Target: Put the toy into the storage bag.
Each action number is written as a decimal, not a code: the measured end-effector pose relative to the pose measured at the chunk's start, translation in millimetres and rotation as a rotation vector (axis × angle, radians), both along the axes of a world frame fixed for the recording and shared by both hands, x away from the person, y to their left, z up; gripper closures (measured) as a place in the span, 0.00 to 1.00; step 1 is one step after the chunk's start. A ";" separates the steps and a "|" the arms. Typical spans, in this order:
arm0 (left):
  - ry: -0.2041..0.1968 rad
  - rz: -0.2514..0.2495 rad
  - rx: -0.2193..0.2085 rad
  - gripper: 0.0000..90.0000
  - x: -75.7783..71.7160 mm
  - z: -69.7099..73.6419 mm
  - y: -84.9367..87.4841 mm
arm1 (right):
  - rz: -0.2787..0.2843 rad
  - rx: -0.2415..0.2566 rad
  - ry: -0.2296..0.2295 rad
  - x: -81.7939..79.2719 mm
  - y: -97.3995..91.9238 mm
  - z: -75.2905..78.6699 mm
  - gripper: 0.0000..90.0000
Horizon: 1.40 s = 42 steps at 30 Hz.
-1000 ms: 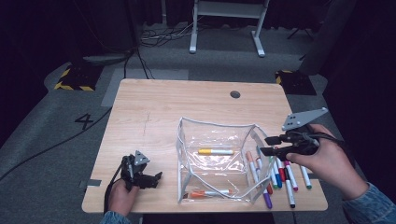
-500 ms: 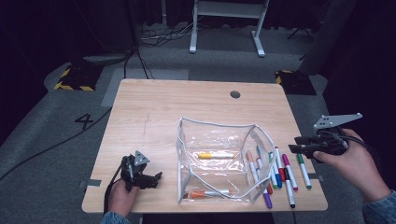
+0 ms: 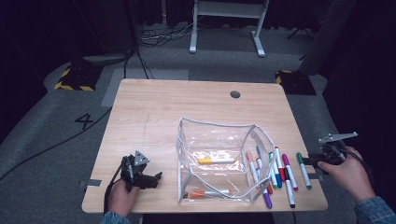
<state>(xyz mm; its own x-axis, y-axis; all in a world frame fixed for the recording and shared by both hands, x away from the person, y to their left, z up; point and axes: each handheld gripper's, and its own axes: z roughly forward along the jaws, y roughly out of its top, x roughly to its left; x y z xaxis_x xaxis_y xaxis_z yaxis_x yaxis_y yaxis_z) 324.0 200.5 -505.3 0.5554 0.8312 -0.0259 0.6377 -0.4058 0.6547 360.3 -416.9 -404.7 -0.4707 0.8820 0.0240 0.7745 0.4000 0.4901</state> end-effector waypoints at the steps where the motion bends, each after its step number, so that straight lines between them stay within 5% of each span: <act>1: 0.000 0.000 -0.001 0.00 0.0 0.0 0.0 | -0.011 -0.003 0.013 0.2 -1.4 -4.8 0.68; 10: 0.000 0.000 0.000 0.00 0.0 0.0 0.0 | -0.045 -0.060 0.083 6.8 -7.6 -46.8 0.70; 24: 0.002 0.001 -0.002 0.00 -0.2 0.0 -0.1 | -0.145 -0.060 0.117 11.9 -1.5 -58.8 0.85; 30: 0.002 0.002 -0.001 0.00 -0.2 0.0 -0.1 | -0.120 0.000 0.075 7.6 -2.2 -35.9 0.86; 42: 0.002 0.002 -0.001 0.00 -0.2 0.0 -0.1 | 0.000 0.133 -0.044 -9.4 14.4 42.1 0.86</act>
<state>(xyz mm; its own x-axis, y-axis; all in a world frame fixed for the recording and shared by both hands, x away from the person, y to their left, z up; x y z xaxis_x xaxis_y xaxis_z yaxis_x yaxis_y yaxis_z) 323.8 200.4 -505.3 0.5541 0.8320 -0.0274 0.6395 -0.4044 0.6538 350.8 -402.5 -362.6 -0.4741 0.8723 0.1199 0.7510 0.3295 0.5723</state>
